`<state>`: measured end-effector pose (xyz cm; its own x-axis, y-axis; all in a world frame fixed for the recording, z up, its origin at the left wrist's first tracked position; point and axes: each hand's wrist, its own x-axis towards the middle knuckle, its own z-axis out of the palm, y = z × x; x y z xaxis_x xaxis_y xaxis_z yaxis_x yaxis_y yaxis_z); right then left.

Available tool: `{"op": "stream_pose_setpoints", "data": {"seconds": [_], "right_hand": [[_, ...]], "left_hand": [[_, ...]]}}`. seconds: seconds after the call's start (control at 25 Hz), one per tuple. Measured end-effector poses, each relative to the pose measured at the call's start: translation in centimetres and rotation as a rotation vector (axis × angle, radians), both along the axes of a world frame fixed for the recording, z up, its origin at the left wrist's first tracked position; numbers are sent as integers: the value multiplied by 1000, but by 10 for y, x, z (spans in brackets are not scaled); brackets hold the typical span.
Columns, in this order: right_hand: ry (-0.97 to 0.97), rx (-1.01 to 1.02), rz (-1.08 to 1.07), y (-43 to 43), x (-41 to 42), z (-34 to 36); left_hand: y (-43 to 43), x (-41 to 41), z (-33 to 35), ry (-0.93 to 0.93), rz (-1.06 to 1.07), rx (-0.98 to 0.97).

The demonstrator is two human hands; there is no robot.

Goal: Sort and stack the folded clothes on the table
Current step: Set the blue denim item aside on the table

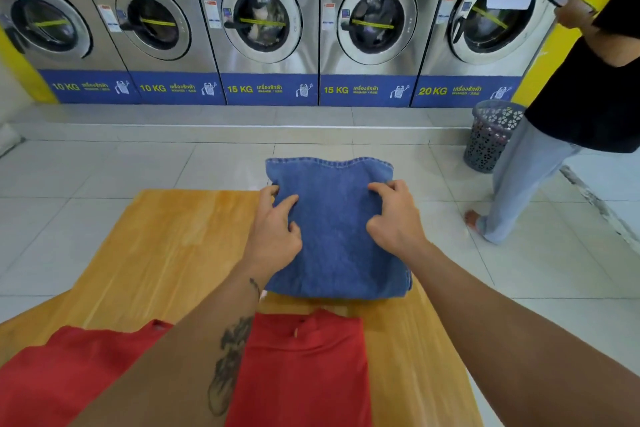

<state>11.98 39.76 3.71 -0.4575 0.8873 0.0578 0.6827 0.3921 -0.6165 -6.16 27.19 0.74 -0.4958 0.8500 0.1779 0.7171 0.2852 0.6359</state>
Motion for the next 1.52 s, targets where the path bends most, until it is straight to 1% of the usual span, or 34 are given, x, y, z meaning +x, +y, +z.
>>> {"op": "stream_pose_setpoints", "data": {"seconds": [0.12,0.16,0.2,0.28,0.32,0.36,0.4,0.48,0.64,0.76,0.8,0.88,1.0,1.12,1.28,1.36,1.52], "right_hand": [[-153,-96,79,10,4,-56],[-198,-117,92,9,7,-70],[-253,-91,89,6,9,-80],[-418,133,83,-5,10,-91],[-465,247,106,-12,8,-94],[-482,317,149,-18,8,-98],[-501,319,203,-23,8,-102],[-528,248,263,-25,13,-110],[-585,186,266,-23,19,-114],[-660,101,297,-18,12,-100],[-676,64,301,-20,10,-91],[-613,17,292,-32,8,-75],[-419,-15,272,-73,6,-59],[-253,-58,284,-128,-10,-44],[-141,-84,255,-205,-41,-30],[-111,-90,233,-244,-57,-29],[-92,-131,182,-307,-86,-30]], "left_hand": [[14,-7,-45,30,-15,-234],[13,-7,-56,64,4,-331],[9,-7,-64,127,29,-407],[-1,-1,-72,332,50,-462],[-5,3,-76,414,33,-455],[-7,6,-80,451,0,-444],[-8,8,-83,443,-33,-450],[-8,10,-86,368,-52,-485],[-8,13,-85,306,-8,-553],[-10,9,-57,252,-76,-656],[-16,7,-45,240,-100,-650],[-41,1,-28,217,-101,-559],[-98,-3,-15,115,-31,-392],[-163,-12,-8,44,-21,-255],[-240,-47,-6,-40,1,-133],[-275,-72,-6,-33,13,-105],[-330,-114,-8,33,5,-126]]}}
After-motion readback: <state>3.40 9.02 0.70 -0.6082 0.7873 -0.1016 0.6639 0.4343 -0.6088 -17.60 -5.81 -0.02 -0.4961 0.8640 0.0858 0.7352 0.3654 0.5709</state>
